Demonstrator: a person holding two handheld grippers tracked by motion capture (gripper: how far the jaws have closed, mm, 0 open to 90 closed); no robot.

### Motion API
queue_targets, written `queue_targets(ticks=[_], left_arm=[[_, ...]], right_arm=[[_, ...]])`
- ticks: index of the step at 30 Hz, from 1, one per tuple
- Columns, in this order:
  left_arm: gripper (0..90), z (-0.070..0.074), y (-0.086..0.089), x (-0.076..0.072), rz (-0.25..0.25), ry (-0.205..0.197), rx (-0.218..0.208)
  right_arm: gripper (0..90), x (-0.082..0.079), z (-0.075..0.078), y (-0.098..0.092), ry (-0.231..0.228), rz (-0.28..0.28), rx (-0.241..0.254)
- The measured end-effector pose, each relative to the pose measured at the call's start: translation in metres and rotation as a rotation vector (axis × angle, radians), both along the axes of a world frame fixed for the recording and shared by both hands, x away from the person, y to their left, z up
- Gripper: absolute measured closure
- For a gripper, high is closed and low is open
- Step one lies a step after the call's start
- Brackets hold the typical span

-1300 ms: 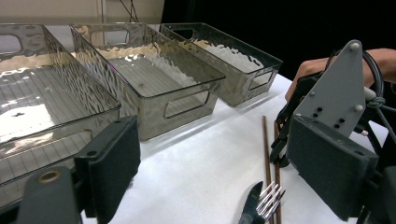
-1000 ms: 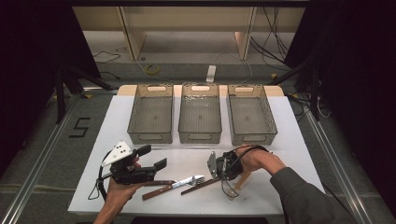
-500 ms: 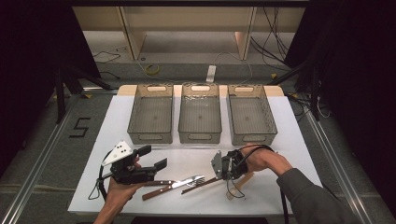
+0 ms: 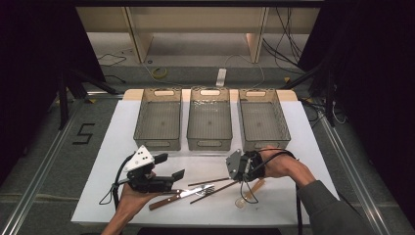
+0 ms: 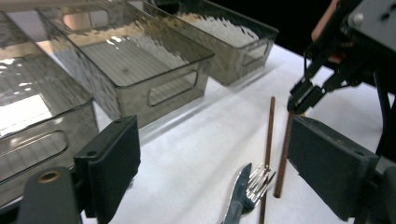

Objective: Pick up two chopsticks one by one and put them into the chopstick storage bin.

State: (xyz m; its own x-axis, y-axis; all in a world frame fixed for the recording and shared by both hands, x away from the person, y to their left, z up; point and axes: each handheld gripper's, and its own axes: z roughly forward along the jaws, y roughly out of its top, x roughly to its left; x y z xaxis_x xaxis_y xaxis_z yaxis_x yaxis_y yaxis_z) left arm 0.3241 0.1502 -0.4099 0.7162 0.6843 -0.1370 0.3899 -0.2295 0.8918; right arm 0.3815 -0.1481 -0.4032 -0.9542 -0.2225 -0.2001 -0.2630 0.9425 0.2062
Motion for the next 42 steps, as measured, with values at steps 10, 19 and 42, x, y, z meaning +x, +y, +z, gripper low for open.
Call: queue_targets(ticks=[10, 19, 42], left_arm=[[20.0, 0.006, -0.044, 0.008, -0.203, 0.022, 0.264], [28.7, -0.003, -0.073, 0.014, -0.303, 0.095, 0.391], [71.6, -0.008, -0.097, 0.018, -0.403, 0.195, 0.494]], right_arm=[[85.4, -0.005, 0.0, 0.013, -0.037, 0.0, -0.029], [85.4, -0.009, 0.0, 0.02, -0.066, 0.031, -0.03], [85.4, -0.018, 0.002, 0.034, -0.09, 0.079, -0.012]])
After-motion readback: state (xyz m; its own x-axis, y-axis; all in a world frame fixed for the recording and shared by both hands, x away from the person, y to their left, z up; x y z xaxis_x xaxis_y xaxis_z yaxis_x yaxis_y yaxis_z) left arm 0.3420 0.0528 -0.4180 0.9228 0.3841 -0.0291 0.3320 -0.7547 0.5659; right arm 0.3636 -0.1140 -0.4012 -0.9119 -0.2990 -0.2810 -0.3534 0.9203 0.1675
